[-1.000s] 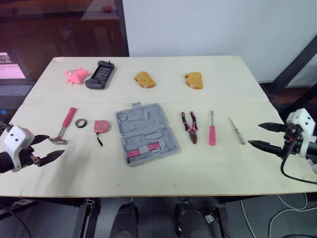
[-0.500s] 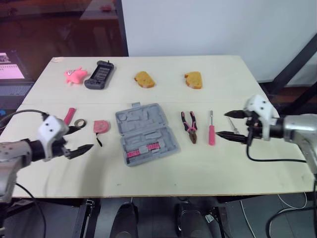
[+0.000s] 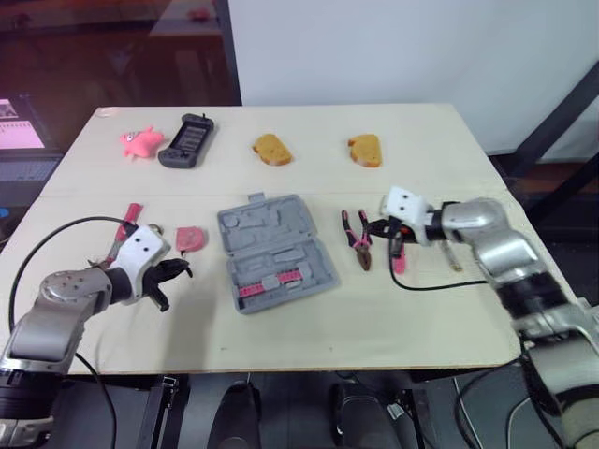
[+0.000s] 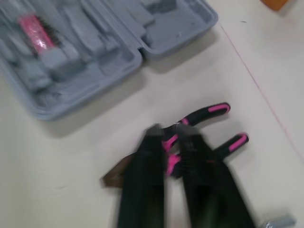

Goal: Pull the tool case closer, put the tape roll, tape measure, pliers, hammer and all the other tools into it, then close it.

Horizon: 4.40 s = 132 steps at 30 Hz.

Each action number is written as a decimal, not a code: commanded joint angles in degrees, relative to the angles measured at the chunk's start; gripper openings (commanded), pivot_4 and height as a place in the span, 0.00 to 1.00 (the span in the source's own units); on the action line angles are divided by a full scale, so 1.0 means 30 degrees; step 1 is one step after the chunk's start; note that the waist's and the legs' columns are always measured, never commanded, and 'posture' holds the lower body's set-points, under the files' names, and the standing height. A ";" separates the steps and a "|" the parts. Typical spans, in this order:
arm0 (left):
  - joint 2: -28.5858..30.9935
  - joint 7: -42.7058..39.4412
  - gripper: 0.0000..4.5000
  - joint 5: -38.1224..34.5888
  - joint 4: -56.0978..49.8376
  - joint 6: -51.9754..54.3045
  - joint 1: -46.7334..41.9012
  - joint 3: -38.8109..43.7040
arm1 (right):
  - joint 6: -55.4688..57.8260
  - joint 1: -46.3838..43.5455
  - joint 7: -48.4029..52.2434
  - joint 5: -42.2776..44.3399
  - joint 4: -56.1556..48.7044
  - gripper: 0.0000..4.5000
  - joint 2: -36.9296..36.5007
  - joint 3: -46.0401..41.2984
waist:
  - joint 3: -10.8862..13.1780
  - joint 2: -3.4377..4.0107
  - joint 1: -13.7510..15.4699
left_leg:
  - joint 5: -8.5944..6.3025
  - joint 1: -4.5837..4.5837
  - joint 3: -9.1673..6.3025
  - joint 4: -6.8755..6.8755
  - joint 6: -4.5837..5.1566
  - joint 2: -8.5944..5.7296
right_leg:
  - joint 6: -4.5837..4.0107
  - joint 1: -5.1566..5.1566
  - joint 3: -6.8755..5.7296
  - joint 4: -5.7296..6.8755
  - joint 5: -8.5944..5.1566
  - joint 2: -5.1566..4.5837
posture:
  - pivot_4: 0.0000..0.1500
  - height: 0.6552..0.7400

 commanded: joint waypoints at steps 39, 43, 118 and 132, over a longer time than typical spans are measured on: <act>-0.5199 -0.1661 0.00 0.4307 1.1721 -0.7046 -0.7472 -0.4313 | -1.1126 -0.6612 0.0309 -0.6712 1.6380 0.01 0.8160 0.1014 | 0.0001 0.0013 0.0061 | 0.0011 0.0025 -0.0002 -0.0060 -0.0012 -0.0003 | 0.0005 0.0013 -0.0016 0.0027 0.0007 0.0002 | 1.00 0.77; -0.4982 -0.2136 0.00 0.4547 1.1735 -0.7016 -0.7269 -0.4539 | -1.0900 -0.6786 -0.0759 -0.7380 1.6472 0.01 0.7894 0.1197 | -0.0001 0.0015 0.0007 | 0.0012 0.0034 -0.0001 -0.0064 -0.0013 -0.0003 | 0.0005 0.0015 -0.0016 0.0027 0.0006 0.0002 | 1.00 0.77; -0.2659 -0.4591 0.00 0.3023 0.5038 -0.4345 -0.3737 -0.4569 | -0.2729 0.2967 0.4522 -0.2049 0.1585 0.01 0.4447 -0.0220 | -0.0024 0.0004 0.0123 | 0.0010 0.0117 -0.0001 -0.0085 -0.0013 -0.0001 | 0.0001 0.0094 -0.0014 0.0000 -0.0002 0.0004 | 1.00 0.77; -0.3294 -0.4170 0.00 0.3991 0.7277 -0.6155 -0.5371 -0.5056 | -0.2845 0.2783 0.4454 -0.2233 0.1632 0.01 0.4019 -0.0156 | -0.0023 0.0002 0.0136 | 0.0010 0.0116 -0.0001 -0.0088 -0.0013 -0.0001 | 0.0002 0.0092 -0.0014 -0.0005 -0.0001 0.0005 | 1.00 0.77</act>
